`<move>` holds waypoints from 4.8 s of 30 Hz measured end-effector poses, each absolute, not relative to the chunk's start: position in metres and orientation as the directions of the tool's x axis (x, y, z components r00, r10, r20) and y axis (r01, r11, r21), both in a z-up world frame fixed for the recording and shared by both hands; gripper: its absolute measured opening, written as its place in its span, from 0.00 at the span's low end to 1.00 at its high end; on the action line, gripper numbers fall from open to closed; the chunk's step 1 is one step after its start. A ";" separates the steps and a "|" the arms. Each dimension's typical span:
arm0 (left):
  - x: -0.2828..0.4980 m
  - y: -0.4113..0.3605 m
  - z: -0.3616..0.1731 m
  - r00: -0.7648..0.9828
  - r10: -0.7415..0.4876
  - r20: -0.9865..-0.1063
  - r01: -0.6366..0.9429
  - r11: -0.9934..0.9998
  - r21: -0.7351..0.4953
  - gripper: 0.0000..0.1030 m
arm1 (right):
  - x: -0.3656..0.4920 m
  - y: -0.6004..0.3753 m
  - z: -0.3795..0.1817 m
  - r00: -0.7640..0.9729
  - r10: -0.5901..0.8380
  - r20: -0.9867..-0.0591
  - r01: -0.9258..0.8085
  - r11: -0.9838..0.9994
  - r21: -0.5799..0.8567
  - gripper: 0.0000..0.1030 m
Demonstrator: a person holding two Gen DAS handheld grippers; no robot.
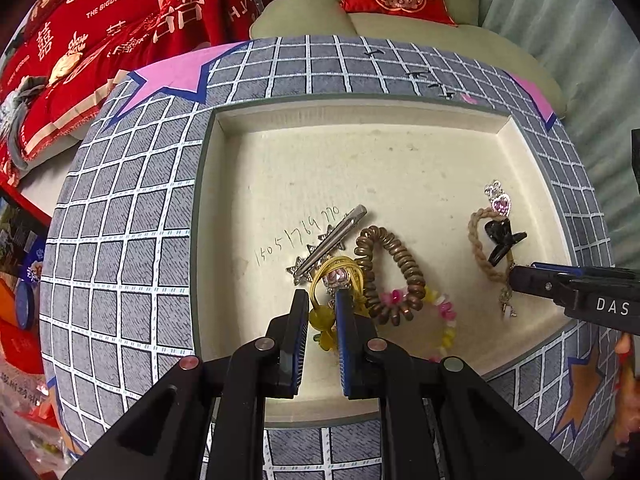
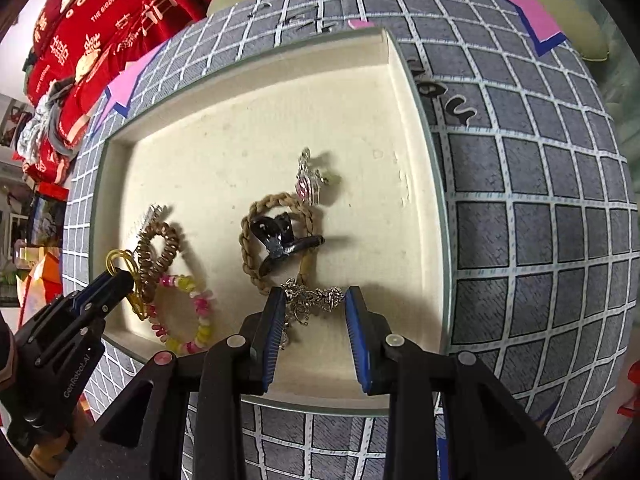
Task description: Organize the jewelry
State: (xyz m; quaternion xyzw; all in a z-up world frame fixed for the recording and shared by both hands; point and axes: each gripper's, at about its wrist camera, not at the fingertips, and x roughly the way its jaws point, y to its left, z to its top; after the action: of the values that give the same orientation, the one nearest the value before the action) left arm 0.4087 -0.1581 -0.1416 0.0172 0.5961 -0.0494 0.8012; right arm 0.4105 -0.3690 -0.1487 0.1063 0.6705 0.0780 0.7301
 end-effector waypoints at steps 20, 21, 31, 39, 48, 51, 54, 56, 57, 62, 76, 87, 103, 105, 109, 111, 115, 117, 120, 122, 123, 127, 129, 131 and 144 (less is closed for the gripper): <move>0.405 -0.165 -0.129 0.317 -0.016 -0.948 0.118 0.993 0.023 0.22 | 0.414 -0.379 -0.121 0.169 0.350 -0.921 0.069 0.928 0.365 0.78; 0.406 -0.165 -0.129 0.316 -0.019 -0.949 0.117 0.993 0.019 0.23 | 0.414 -0.381 -0.118 0.175 0.354 -0.919 0.074 0.926 0.370 0.78; 0.409 -0.164 -0.117 0.349 -0.008 -0.937 0.088 0.996 0.024 1.00 | 0.415 -0.382 -0.110 0.177 0.342 -0.923 0.097 0.927 0.362 0.78; 0.401 -0.159 -0.114 0.317 0.007 -0.948 0.060 0.998 0.028 1.00 | 0.413 -0.377 -0.110 0.151 0.284 -0.947 0.093 0.950 0.299 0.91; 0.388 -0.156 -0.104 0.319 0.046 -0.947 0.047 0.997 0.065 1.00 | 0.401 -0.363 -0.101 0.162 0.205 -0.965 0.019 0.977 0.211 1.00; 0.381 -0.153 -0.101 0.313 0.042 -0.949 0.045 0.997 0.059 1.00 | 0.395 -0.360 -0.099 0.138 0.202 -0.970 0.005 0.979 0.205 1.00; 0.371 -0.151 -0.099 0.305 0.036 -0.952 0.049 0.997 0.054 1.00 | 0.384 -0.360 -0.095 0.136 0.200 -0.970 0.002 0.979 0.202 1.00; 0.361 -0.150 -0.098 0.299 0.034 -0.954 0.052 0.997 0.051 1.00 | 0.373 -0.361 -0.093 0.136 0.202 -0.970 0.008 0.979 0.205 1.00; 0.355 -0.149 -0.097 0.295 0.031 -0.955 0.053 0.997 0.049 1.00 | 0.367 -0.362 -0.092 0.134 0.204 -0.970 0.012 0.978 0.207 1.00; 0.327 -0.146 -0.097 0.274 0.021 -0.962 0.070 0.997 0.042 1.00 | 0.336 -0.364 -0.093 0.120 0.201 -0.972 0.033 0.978 0.206 1.00; 0.253 -0.132 -0.099 0.228 0.010 -0.974 0.085 0.996 0.031 1.00 | 0.267 -0.362 -0.092 0.111 0.183 -0.977 0.077 0.978 0.192 1.00; 0.221 -0.121 -0.080 0.303 -0.016 -0.953 0.097 0.995 0.014 1.00 | 0.225 -0.362 -0.072 0.170 0.162 -0.972 0.110 0.977 0.182 1.00; 0.188 -0.096 -0.038 0.412 -0.058 -0.909 0.085 0.996 -0.025 1.00 | 0.175 -0.357 -0.020 0.335 0.087 -0.938 0.113 0.985 0.131 1.00; 0.186 -0.094 -0.032 0.433 -0.060 -0.900 0.086 0.996 -0.025 1.00 | 0.171 -0.355 -0.012 0.361 0.075 -0.930 0.108 0.987 0.121 1.00; 0.182 -0.093 -0.024 0.455 -0.064 -0.888 0.086 0.996 -0.028 1.00 | 0.166 -0.350 -0.001 0.396 0.052 -0.917 0.095 0.991 0.098 1.00; 0.181 -0.092 -0.021 0.465 -0.064 -0.883 0.085 0.996 -0.027 1.00 | 0.163 -0.347 0.005 0.417 0.045 -0.908 0.085 0.992 0.089 1.00; 0.179 -0.089 -0.013 0.491 -0.064 -0.869 0.086 0.996 -0.024 1.00 | 0.159 -0.340 0.015 0.452 0.033 -0.891 0.068 0.995 0.071 1.00; 0.178 -0.088 -0.010 0.499 -0.064 -0.864 0.085 0.996 -0.025 1.00 | 0.158 -0.336 0.020 0.468 0.028 -0.883 0.061 0.996 0.064 1.00; 0.178 -0.087 -0.008 0.506 -0.062 -0.860 0.082 0.996 -0.023 1.00 | 0.158 -0.333 0.024 0.480 0.019 -0.877 0.057 0.997 0.053 1.00; 0.179 -0.086 -0.007 0.507 -0.062 -0.860 0.082 0.996 -0.023 1.00 | 0.158 -0.330 0.026 0.486 0.008 -0.874 0.057 0.998 0.041 1.00; 0.179 -0.086 -0.007 0.506 -0.062 -0.860 0.082 0.996 -0.023 1.00 | 0.158 -0.329 0.027 0.488 0.005 -0.873 0.057 0.998 0.038 1.00; 0.179 -0.086 -0.007 0.507 -0.060 -0.860 0.083 0.996 -0.021 1.00 | 0.159 -0.327 0.028 0.491 -0.001 -0.871 0.058 0.998 0.031 1.00; 0.178 -0.086 -0.007 0.507 -0.058 -0.860 0.085 0.996 -0.017 1.00 | 0.160 -0.326 0.029 0.490 -0.004 -0.872 0.059 0.998 0.029 1.00; 0.178 -0.086 -0.007 0.506 -0.055 -0.861 0.088 0.996 -0.012 1.00 | 0.160 -0.326 0.029 0.488 -0.004 -0.873 0.059 0.998 0.029 1.00; 0.180 -0.088 -0.009 0.496 -0.040 -0.867 0.080 0.997 0.000 1.00 | 0.164 -0.328 0.025 0.478 -0.021 -0.878 0.060 0.998 0.008 1.00</move>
State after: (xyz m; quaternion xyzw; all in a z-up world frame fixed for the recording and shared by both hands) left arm 0.1797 -0.0883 -0.0088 0.0201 0.5008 -0.0345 0.8646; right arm 0.1636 -0.3285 0.0255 0.0190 0.5105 -0.0238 0.8594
